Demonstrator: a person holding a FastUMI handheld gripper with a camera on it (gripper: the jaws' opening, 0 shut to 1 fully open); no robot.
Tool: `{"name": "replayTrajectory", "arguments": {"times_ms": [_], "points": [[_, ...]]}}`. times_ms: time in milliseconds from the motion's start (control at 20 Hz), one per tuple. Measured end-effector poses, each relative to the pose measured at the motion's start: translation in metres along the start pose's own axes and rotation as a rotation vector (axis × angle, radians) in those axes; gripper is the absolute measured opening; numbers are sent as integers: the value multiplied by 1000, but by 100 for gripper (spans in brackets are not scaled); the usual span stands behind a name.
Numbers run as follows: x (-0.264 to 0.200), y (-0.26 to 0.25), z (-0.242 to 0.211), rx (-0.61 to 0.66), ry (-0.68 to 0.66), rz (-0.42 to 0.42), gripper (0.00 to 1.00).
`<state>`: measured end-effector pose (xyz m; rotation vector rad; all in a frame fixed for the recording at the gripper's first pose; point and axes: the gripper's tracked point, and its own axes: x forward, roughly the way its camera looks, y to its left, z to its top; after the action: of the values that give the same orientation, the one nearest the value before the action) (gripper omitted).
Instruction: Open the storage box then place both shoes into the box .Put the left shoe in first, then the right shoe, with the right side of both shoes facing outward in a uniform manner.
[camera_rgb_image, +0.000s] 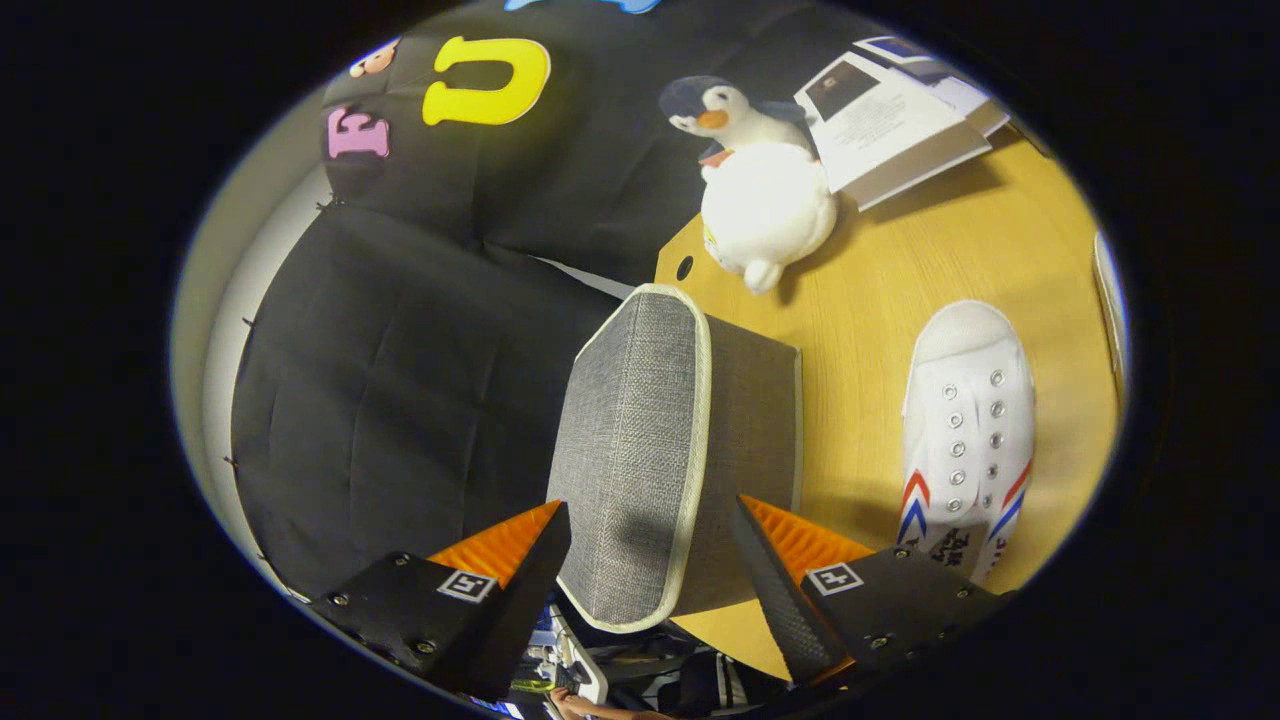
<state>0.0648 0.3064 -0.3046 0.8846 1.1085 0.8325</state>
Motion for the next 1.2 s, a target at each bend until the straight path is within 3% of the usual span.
{"name": "replayTrajectory", "arguments": {"times_ms": [400, 450, 500, 550, 650, 700, 750, 1200], "points": [[13, 4, -5, 70, 0, 35, 95], [14, 10, -2, 74, 2, 41, 82], [15, 17, -4, 79, 22, 58, 78], [10, 13, -1, 61, 20, 24, 78], [1, 15, 14, 98, -18, 11, 33], [2, 19, 14, 110, -5, 23, 21], [1, 21, 15, 101, 2, 34, 18], [-12, 69, 14, -27, 60, 43, 18]]}}
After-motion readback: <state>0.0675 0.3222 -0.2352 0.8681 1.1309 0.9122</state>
